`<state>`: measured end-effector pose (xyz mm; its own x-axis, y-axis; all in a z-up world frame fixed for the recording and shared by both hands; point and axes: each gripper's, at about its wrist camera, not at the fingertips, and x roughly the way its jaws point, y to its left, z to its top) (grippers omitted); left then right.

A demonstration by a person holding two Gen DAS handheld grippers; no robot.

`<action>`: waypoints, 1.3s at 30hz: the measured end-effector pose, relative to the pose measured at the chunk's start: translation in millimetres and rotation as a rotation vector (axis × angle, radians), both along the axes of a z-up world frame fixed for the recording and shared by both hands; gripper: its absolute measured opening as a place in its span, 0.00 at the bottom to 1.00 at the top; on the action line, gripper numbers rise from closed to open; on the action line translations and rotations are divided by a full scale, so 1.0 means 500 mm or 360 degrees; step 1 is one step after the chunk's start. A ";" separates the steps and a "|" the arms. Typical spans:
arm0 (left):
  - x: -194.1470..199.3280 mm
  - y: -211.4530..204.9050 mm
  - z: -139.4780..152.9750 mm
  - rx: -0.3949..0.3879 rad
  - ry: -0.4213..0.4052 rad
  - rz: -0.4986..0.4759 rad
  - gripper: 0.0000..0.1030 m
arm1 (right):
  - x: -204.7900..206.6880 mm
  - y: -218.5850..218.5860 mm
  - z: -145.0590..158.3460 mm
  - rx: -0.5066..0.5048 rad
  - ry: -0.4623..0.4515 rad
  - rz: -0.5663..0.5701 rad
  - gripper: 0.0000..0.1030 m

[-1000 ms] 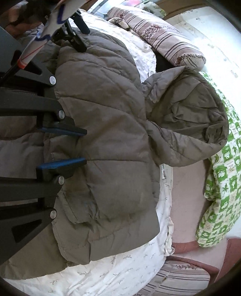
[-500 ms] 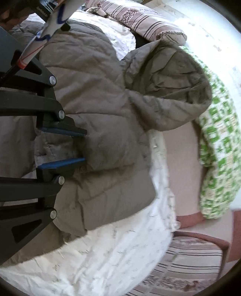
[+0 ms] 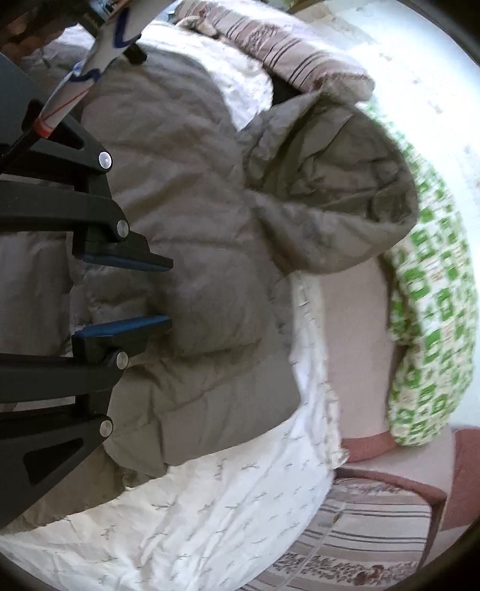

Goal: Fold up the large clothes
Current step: 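Grasp the jacket hem with the right tool, then lift the hem with the right tool and carry it toward the hood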

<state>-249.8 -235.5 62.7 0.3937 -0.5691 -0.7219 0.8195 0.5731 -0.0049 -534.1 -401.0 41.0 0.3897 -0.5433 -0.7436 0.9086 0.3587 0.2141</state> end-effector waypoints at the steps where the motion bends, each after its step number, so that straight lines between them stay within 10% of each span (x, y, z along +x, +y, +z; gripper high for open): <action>1: 0.004 -0.003 -0.008 0.0034 0.0025 0.0007 0.82 | 0.000 -0.004 -0.013 0.0040 0.0002 0.0011 0.26; 13: -0.005 0.032 0.054 -0.0104 -0.0007 -0.0002 0.82 | -0.028 0.031 0.091 0.0079 -0.0189 0.0044 0.27; 27: -0.017 0.035 0.088 -0.0179 -0.0060 -0.0057 0.82 | 0.189 -0.101 0.421 0.0018 -0.0299 0.0101 0.50; 39: -0.015 0.022 0.083 -0.0175 -0.0122 -0.0082 0.82 | 0.345 -0.373 0.362 0.0322 -0.0603 -0.0207 0.63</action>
<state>-257.0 -224.2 104.4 0.4138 -0.6641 -0.6227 0.8482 0.5298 -0.0014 -361.6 -587.6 221.9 0.5932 -0.4643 -0.6577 0.7872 0.1632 0.5948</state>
